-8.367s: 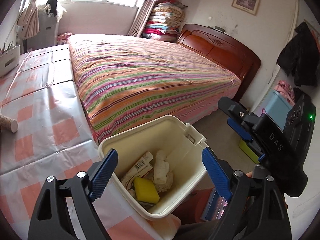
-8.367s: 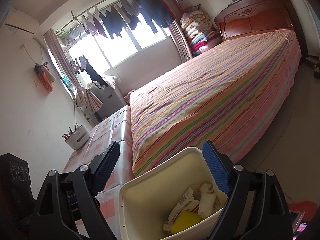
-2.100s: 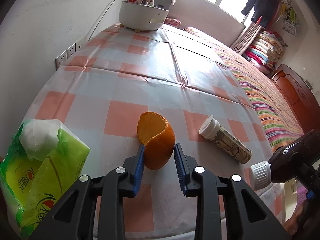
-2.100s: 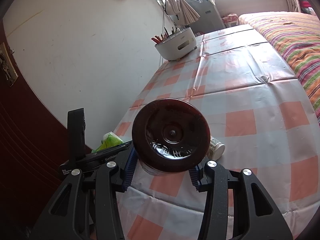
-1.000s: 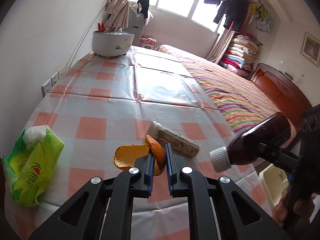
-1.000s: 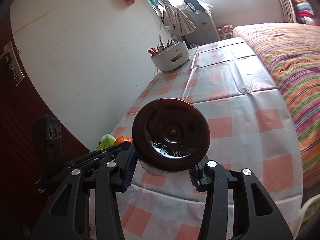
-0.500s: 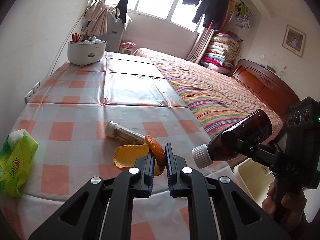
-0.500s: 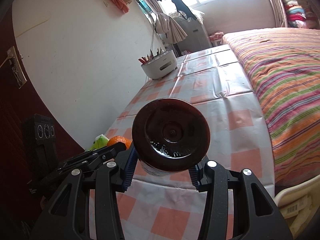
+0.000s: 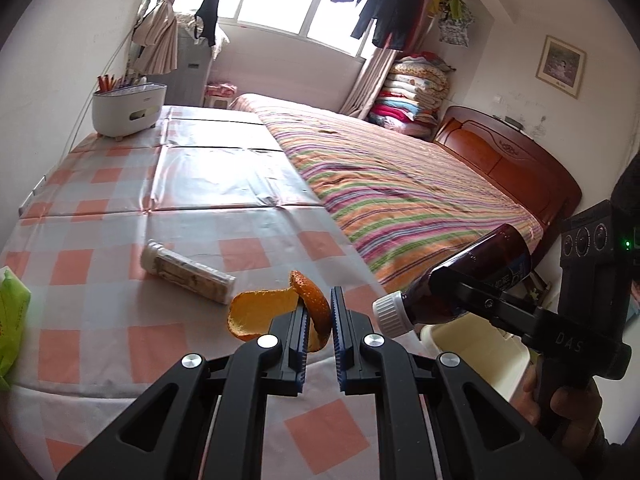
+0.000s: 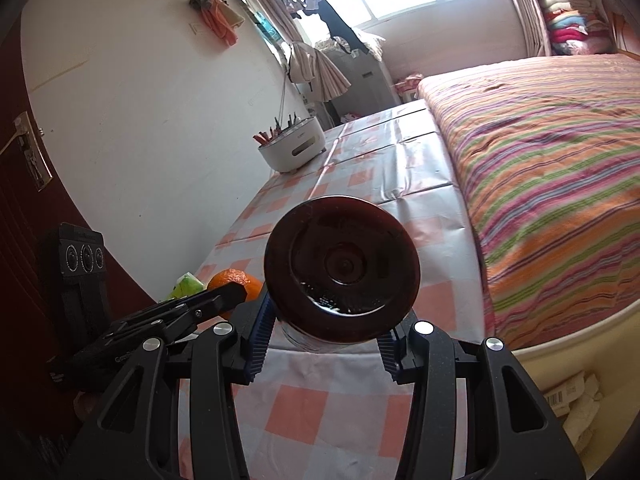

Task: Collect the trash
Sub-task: 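Carry bottle and peel to the cream bin while the right tool releases the bottle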

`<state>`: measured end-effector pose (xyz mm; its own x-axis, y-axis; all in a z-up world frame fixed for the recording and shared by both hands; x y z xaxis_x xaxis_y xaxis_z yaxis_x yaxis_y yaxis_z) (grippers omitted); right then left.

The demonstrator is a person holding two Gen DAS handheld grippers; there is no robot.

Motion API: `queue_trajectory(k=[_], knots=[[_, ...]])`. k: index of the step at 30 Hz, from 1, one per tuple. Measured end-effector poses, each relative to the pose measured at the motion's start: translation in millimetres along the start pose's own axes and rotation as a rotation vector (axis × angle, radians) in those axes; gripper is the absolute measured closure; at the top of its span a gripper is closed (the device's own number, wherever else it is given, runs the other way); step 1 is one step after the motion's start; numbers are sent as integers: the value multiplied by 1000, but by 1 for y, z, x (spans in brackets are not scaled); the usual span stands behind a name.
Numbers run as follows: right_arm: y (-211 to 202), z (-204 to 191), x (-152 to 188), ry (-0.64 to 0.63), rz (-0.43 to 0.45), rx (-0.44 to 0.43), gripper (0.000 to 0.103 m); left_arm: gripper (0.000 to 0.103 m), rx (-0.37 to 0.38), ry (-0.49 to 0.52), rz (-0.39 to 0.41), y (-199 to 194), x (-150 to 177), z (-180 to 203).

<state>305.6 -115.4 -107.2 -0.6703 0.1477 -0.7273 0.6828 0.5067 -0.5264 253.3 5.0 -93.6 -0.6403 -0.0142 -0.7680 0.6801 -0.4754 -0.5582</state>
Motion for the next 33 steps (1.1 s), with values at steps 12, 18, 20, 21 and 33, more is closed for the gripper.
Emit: queue_trajectory(k=[12,18,20,21,33], knots=[[-42,40,1,54,70,60,59,92,47,69,-35,11,9,47],[-61,53,1,70,102,83,59,92,74,98,-51,17,12,70],[-67,59,2,74,112,98,59,92,82,106,-55,19,14,77],[-71,65,3,76,120,112,59,92,85,113,-59,21,15,81],[-103,129,24,99,146,354,59,92,127,147,-79,30,22,113]])
Point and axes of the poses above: each gripper's, at about its wrist camera, not at the fingertips, and y roughly the way its jaws point, z to its right, x to its underside, the point moved 6 cm from there along y, roughly the way its jaws point, and after that the axes turned 1 degree about x, right-handed, at the moved point
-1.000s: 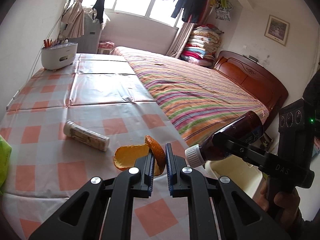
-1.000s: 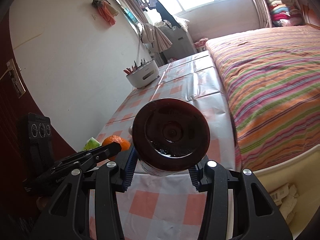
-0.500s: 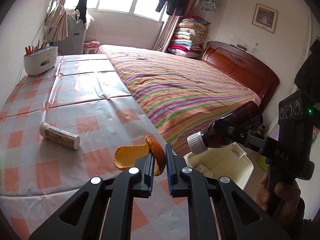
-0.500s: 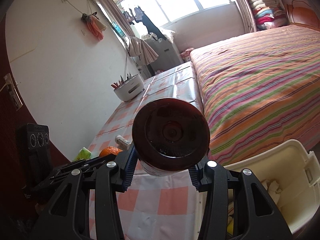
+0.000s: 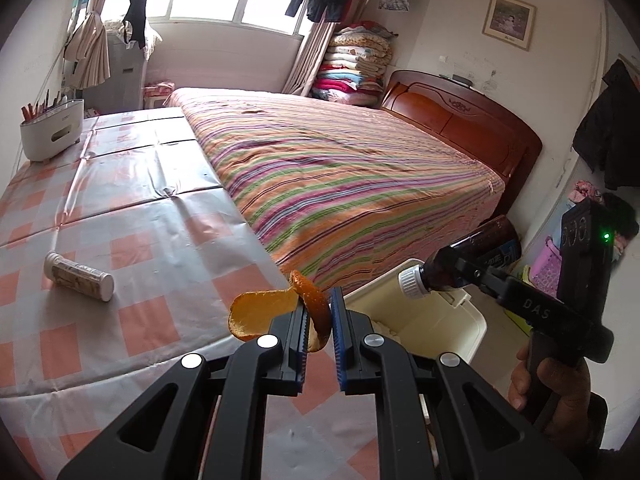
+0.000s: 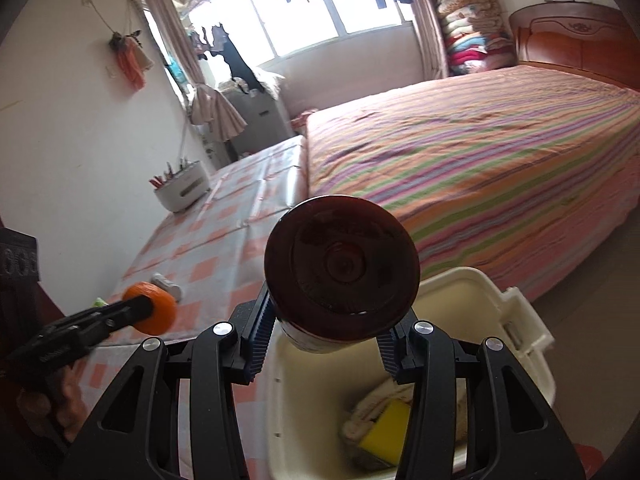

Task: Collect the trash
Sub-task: 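Carry bottle and peel to the cream bin while the right tool releases the bottle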

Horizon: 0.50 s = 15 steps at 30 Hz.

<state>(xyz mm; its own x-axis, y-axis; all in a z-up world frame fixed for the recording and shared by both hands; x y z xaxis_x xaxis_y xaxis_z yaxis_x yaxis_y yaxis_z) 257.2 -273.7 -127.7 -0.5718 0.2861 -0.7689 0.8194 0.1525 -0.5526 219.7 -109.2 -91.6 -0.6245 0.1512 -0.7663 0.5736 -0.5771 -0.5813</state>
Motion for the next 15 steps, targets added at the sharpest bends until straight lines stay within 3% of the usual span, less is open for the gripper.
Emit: queue_trajectory(k=[10,15], knots=[[13,-5,5,-12,-26,87,57,92,17,14,-15,6,1,13],[11,-2,3,8,-21,98,50,92,17,12,-18,7,1,12]])
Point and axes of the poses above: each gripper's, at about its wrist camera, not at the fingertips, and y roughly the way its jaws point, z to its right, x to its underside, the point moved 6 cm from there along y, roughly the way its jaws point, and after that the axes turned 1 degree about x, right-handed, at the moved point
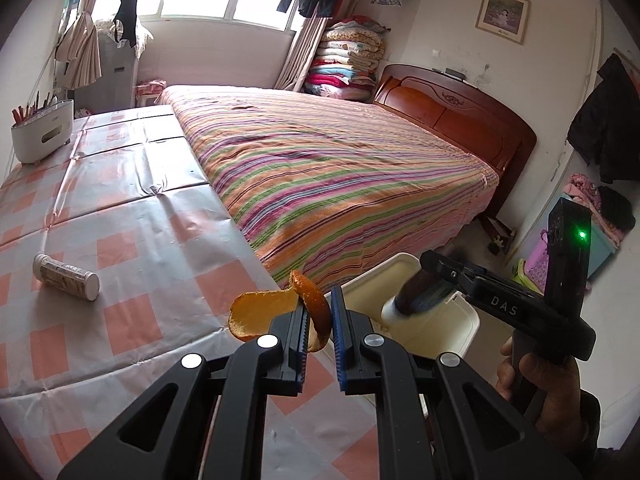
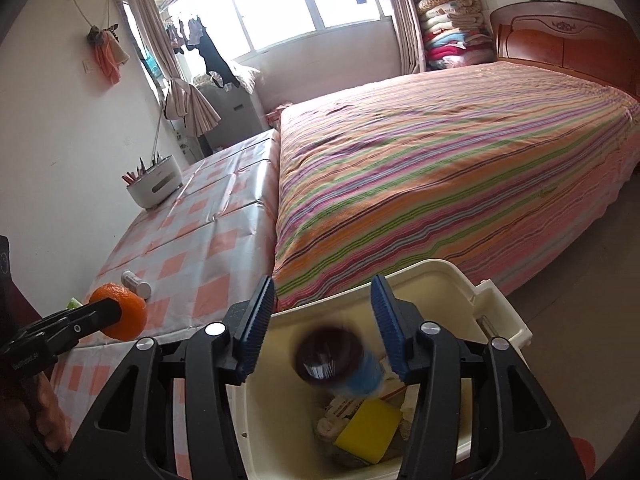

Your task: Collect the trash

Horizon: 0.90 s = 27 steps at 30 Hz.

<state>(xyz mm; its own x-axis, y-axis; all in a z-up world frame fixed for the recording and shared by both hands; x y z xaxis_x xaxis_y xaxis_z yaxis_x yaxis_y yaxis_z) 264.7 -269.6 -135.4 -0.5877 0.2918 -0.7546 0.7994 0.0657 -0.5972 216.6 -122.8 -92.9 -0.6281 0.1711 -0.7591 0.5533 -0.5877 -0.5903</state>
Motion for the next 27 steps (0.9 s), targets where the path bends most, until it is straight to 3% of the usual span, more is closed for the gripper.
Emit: queue_trajectory(k=[5,14,27], knots=[[-2,0,-2,18,5,-4,35,92,0,0,-5,1,1,-1],[-25,13,-10,83,68,-36,34,92,16,-10,-12,6,-1,3],[-52,35,-21,161,174,-29,31,92,73,31,-44,34,-5,41]])
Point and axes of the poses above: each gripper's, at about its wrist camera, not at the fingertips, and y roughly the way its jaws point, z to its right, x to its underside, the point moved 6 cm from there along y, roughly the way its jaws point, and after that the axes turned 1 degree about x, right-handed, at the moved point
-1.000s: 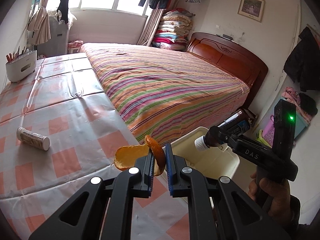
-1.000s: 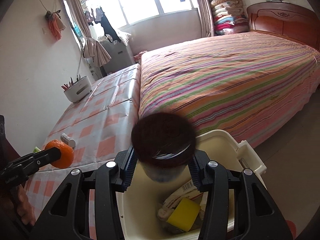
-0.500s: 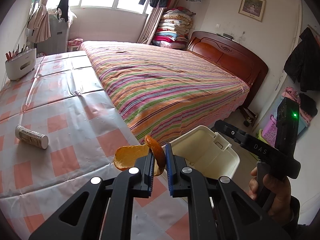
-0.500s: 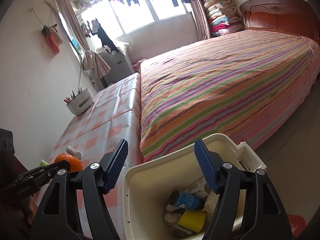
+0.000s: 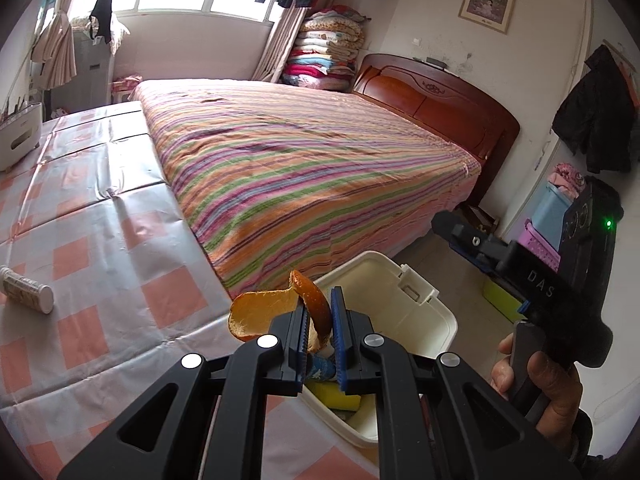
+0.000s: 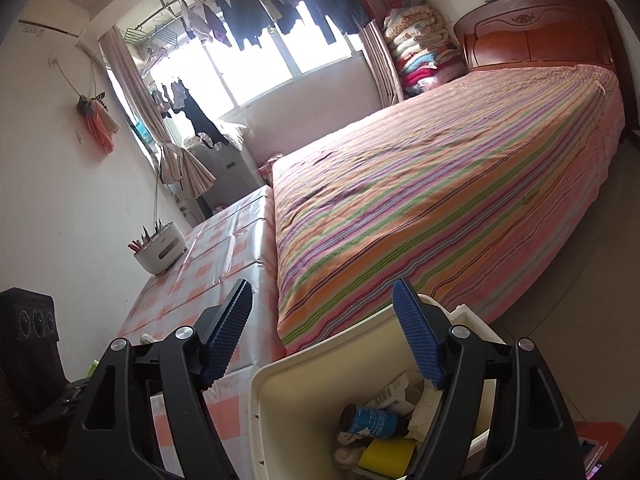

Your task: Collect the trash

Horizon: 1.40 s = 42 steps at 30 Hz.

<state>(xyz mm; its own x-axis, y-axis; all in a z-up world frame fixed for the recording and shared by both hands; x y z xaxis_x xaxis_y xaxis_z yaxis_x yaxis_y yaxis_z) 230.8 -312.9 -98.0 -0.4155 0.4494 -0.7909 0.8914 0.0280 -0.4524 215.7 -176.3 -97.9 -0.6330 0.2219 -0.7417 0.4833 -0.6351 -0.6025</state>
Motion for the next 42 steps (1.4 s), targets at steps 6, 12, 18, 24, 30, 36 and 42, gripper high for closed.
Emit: queue_trajectory(k=[6,12,18,24,30,36,42], knots=[[3,-1,4,3,0,-1,31,92,19,19,-28,15,4,14],[3,-3,4,6,2,-6,31,92,29,41,-49,23,8,25],[2,-4,5,6,2,-8,31,92,23,50,-57,27,11,29],[4,-5,5,5,-5,-13,31,39,-4,49,-101,33,14,28],[5,-2,4,8,-5,-13,31,23,7,45,-75,26,13,31],[5,-1,4,8,-5,-14,31,21,11,37,-60,18,11,31],[7,-6,5,5,-10,-27,31,21,14,8,-44,8,8,23]])
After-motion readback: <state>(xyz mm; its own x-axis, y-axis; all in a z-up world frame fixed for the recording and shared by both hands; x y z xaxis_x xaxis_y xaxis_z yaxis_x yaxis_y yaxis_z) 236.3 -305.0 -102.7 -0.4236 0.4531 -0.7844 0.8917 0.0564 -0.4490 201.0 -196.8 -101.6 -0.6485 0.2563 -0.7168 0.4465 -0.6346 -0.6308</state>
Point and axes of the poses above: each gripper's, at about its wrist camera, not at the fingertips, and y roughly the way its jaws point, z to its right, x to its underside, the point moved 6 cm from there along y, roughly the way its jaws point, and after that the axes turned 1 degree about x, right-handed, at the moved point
